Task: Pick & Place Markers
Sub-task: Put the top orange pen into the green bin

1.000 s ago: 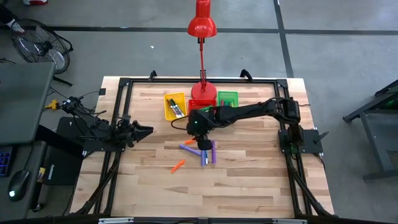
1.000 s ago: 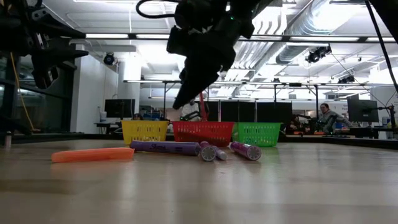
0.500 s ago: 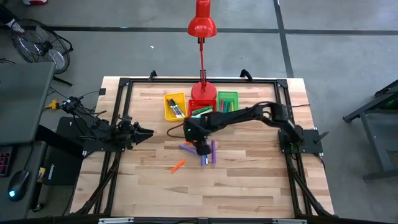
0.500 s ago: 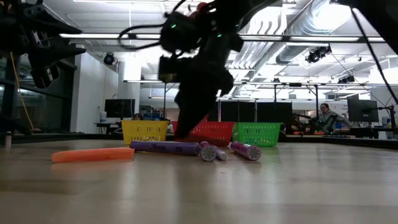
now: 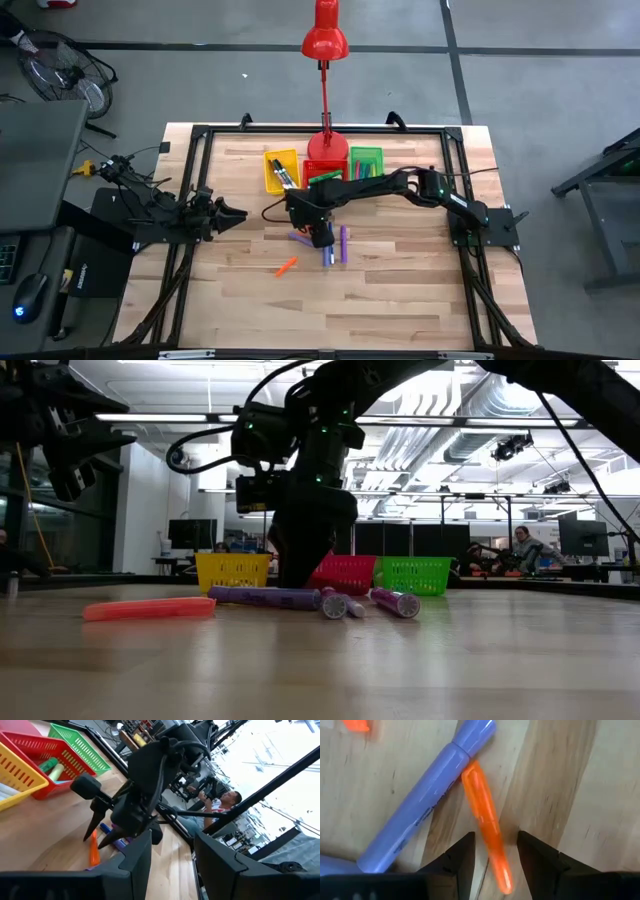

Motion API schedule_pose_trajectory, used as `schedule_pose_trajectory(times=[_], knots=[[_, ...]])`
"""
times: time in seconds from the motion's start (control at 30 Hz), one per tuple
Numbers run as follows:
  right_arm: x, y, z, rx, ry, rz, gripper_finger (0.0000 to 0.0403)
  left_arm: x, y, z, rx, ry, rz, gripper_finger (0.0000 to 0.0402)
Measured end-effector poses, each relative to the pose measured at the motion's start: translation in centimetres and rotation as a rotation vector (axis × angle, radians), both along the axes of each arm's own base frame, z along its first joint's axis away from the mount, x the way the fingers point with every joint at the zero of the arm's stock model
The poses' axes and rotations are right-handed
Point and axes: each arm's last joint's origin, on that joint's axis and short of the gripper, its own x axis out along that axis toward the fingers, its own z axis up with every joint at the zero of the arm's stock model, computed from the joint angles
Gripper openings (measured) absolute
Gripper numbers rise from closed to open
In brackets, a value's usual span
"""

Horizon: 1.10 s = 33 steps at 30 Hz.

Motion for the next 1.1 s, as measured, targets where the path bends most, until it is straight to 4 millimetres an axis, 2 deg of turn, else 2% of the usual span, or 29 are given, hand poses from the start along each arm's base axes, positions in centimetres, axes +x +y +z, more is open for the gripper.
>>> schedule_pose_trajectory(times=[0.13, 0.37, 0.83, 0.93, 1.1], knots=[[-0.2, 0.4, -1.0, -0.023, -0.026, 0.079, 0.0137, 0.0, 0.0, 0.0, 0.0, 0.0, 0.0, 0.0147], [-0.3, 0.5, -1.3, -0.025, -0.05, 0.16, 0.0123, 0.0, 0.0, 0.0, 0.0, 0.0, 0.0, 0.0147], [-0.3, 0.5, -1.2, -0.013, -0.054, 0.166, 0.0054, 0.0, 0.0, 0.0, 0.0, 0.002, -0.001, 0.0147], [-0.4, 0.5, -0.9, -0.015, -0.054, 0.148, 0.0037, 0.0, 0.0, 0.0, -0.031, -0.004, 0.005, 0.0147], [-0.7, 0.4, 1.3, -0.04, -0.088, 0.119, 0.0028, 0.0, 0.2, 0.0, -0.08, -0.01, 0.057, 0.0147]])
